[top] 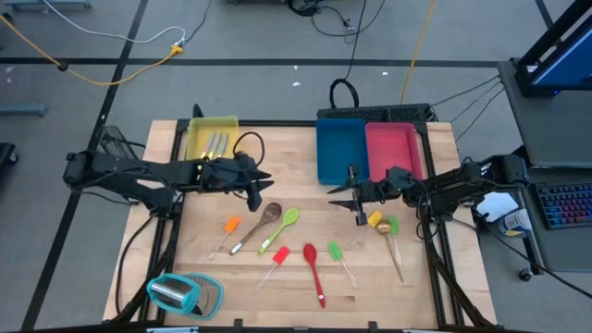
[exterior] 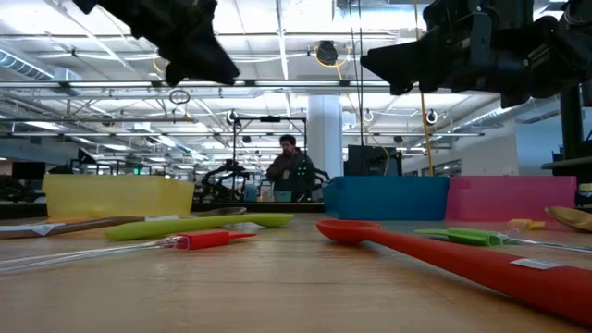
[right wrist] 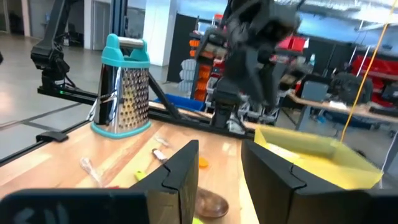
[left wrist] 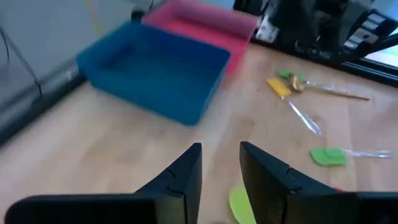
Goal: Pick & Place Kitchen Items
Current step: Put the brown serving spoon into the blue bin
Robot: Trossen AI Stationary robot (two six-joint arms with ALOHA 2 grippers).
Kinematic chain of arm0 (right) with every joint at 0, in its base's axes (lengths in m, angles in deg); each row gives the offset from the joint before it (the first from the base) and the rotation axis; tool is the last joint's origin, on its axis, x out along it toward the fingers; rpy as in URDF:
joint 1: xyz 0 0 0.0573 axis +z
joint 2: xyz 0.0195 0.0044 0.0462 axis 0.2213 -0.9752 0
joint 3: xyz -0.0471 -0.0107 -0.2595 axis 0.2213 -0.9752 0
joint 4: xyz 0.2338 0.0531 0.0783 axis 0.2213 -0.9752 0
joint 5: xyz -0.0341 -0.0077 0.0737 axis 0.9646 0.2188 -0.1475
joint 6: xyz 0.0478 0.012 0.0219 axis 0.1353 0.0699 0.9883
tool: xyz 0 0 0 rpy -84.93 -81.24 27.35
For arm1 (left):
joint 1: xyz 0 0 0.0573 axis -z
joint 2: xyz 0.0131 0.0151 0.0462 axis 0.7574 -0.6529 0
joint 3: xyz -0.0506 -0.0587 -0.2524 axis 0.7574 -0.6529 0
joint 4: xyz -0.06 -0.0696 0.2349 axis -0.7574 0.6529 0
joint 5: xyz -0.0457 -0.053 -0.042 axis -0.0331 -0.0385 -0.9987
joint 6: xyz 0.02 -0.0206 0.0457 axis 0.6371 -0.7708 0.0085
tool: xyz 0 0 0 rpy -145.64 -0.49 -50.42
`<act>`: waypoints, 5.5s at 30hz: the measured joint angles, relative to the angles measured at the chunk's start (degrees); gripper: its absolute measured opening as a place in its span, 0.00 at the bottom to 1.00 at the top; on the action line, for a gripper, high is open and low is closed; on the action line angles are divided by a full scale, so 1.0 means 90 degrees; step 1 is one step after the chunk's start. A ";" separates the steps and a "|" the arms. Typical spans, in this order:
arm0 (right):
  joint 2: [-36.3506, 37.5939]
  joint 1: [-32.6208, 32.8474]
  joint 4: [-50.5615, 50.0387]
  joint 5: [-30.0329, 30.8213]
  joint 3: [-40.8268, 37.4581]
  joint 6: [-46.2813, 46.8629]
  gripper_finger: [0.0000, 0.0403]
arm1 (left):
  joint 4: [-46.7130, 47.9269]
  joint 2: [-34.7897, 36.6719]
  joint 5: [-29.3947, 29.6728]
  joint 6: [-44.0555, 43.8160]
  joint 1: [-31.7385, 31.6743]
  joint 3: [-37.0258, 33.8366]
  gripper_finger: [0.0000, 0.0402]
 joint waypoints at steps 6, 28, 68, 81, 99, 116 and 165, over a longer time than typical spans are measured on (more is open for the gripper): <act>0.0000 0.0010 -0.0100 0.0000 0.0000 0.0064 0.28 | -0.0987 -0.0282 0.0004 0.1174 -0.0056 0.0005 0.28; 0.0000 0.0034 -0.0116 0.0005 0.0000 0.0063 0.28 | 0.1338 -0.1582 -0.0936 -0.0102 0.0026 0.0005 0.28; 0.0000 0.0036 -0.0118 0.0005 0.0000 0.0145 0.28 | 0.2252 -0.2518 -0.1099 -0.3156 0.1754 0.0005 0.28; 0.0000 0.0036 -0.0116 0.0007 0.0000 0.0139 0.28 | 0.2260 -0.2900 -0.0849 -0.3129 0.1789 0.0005 0.28; 0.0000 0.0035 -0.0065 0.0010 -0.0002 0.0101 0.28 | 0.1517 -0.3041 0.0425 -0.2498 0.1719 -0.0007 0.09; 0.0000 0.0036 -0.0029 0.0011 -0.0002 -0.0068 0.28 | -0.1903 -0.3029 0.1053 0.1110 0.0815 -0.0007 0.11; -0.2470 -0.0067 0.0788 0.0828 0.1902 0.0759 0.21 | -0.6429 -0.3021 -0.0899 0.2379 0.0023 0.0002 0.10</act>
